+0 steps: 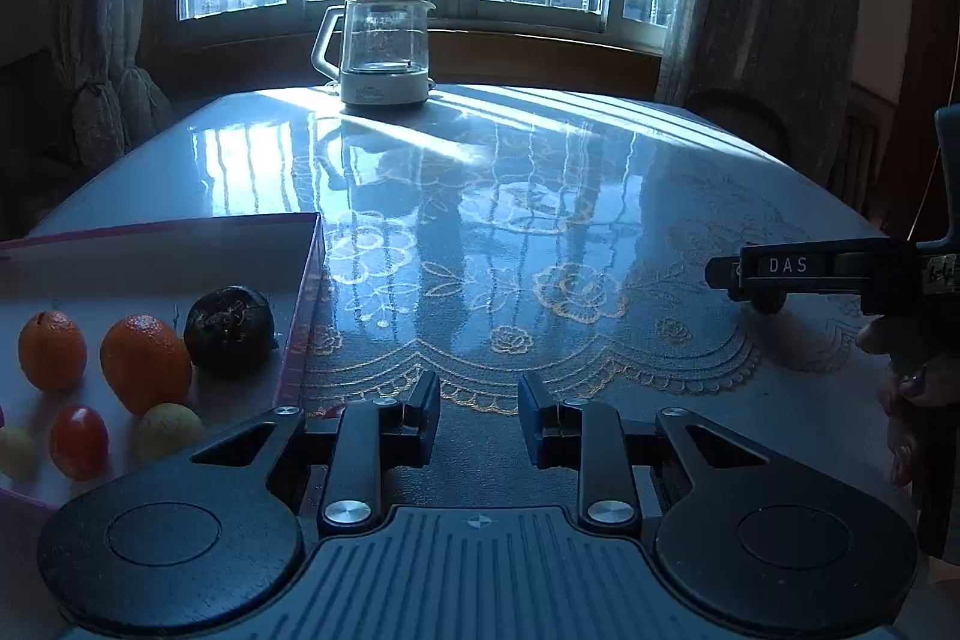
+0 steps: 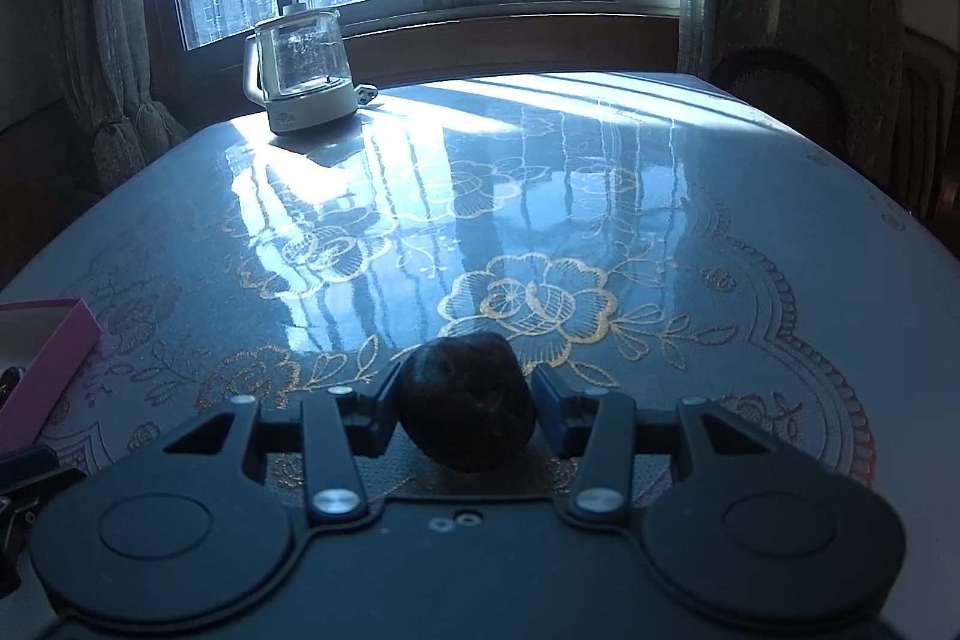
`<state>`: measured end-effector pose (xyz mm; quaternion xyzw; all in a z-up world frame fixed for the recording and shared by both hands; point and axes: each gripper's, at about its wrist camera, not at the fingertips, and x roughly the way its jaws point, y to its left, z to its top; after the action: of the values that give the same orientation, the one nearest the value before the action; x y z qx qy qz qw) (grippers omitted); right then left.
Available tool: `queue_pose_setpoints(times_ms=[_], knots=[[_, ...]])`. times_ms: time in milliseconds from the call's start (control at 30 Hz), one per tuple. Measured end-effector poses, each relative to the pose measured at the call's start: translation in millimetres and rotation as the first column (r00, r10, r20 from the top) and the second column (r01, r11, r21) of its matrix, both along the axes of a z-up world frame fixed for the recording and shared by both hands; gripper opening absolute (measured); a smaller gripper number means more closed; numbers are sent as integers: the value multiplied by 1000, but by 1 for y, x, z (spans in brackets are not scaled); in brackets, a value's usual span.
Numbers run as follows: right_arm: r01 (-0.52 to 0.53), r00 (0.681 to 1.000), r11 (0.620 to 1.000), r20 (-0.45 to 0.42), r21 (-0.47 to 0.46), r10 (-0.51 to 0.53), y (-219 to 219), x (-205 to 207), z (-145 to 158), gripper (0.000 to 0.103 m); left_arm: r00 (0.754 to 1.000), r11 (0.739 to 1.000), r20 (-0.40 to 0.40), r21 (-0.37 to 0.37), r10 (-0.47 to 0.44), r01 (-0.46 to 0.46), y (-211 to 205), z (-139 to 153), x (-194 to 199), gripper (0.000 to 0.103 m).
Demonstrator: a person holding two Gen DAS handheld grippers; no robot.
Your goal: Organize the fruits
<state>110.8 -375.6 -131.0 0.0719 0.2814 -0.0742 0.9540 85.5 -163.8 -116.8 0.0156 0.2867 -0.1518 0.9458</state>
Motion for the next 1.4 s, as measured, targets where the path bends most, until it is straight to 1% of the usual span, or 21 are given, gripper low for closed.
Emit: queue_pose_setpoints(times_ms=[100, 167, 267, 300, 367, 433, 533, 567, 667, 767, 800, 900, 1067, 1167, 1233, 1300, 1400], knots=[[0, 1000, 1000, 0, 2, 0, 0, 0, 0, 46, 1000, 999, 18, -28, 16, -16, 7, 0, -8, 29], [0, 1000, 1000, 2, 9, 0, -2, -1, 0, 46, 1000, 999, 19, -31, 18, -17, 9, -1, -14, 29], [-1, 1000, 1000, 4, 19, 1, -3, -1, 0, 46, 998, 998, 36, -27, 49, -48, 13, -1, -19, 29], [-1, 1000, 1000, 3, 19, 1, -3, -1, 0, 46, 997, 998, 44, -13, 61, -61, 12, 0, -18, 29], [-1, 1000, 1000, 3, 21, 1, -3, 0, 1, 46, 997, 997, 30, 18, 70, -71, 9, 0, -12, 29], [-1, 1000, 1000, 4, 23, 1, -3, -1, 1, 46, 996, 996, 44, 33, 83, -85, 7, 3, -12, 29], [-2, 1000, 999, 7, 32, 1, -5, -1, 1, 46, 990, 992, 109, 80, 86, -95, 4, 9, -18, 29], [-2, 1000, 999, 7, 34, 2, -6, -2, 1, 46, 989, 990, 117, 96, 88, -100, 2, 10, -19, 29], [-2, 1000, 999, 7, 34, 2, -6, -2, 1, 46, 989, 985, 110, 132, 94, -109, 0, 10, -17, 29], [-3, 1000, 999, 7, 39, 3, -7, -2, 1, 46, 990, 979, 123, 184, 68, -90, -8, 10, -19, 29], [-3, 1000, 999, 7, 42, 3, -7, -2, 1, 46, 988, 978, 139, 190, 66, -91, -9, 12, -22, 29], [-4, 1000, 999, 7, 43, 3, -8, -3, 2, 46, 981, 976, 179, 185, 78, -112, -6, 17, -27, 29], [-4, 1000, 999, 8, 44, 4, -8, -3, 2, 46, 988, 973, 128, 200, 92, -117, -2, 10, -22, 30], [-5, 1000, 999, 8, 46, 4, -8, -3, 2, 46, 988, 971, 136, 218, 67, -96, -8, 10, -26, 30], [-5, 1000, 999, 8, 44, 4, -8, -3, 2, 46, 990, 981, 135, 188, 27, -53, -9, 12, -30, 30], [-5, 1000, 999, 7, 43, 5, -8, -2, 2, 46, 988, 980, 155, 195, 17, -47, -13, 14, -36, 30], [-5, 1000, 999, 8, 45, 4, -9, -2, 2, 46, 980, 980, 192, 181, 47, -83, -9, 18, -40, 30]])
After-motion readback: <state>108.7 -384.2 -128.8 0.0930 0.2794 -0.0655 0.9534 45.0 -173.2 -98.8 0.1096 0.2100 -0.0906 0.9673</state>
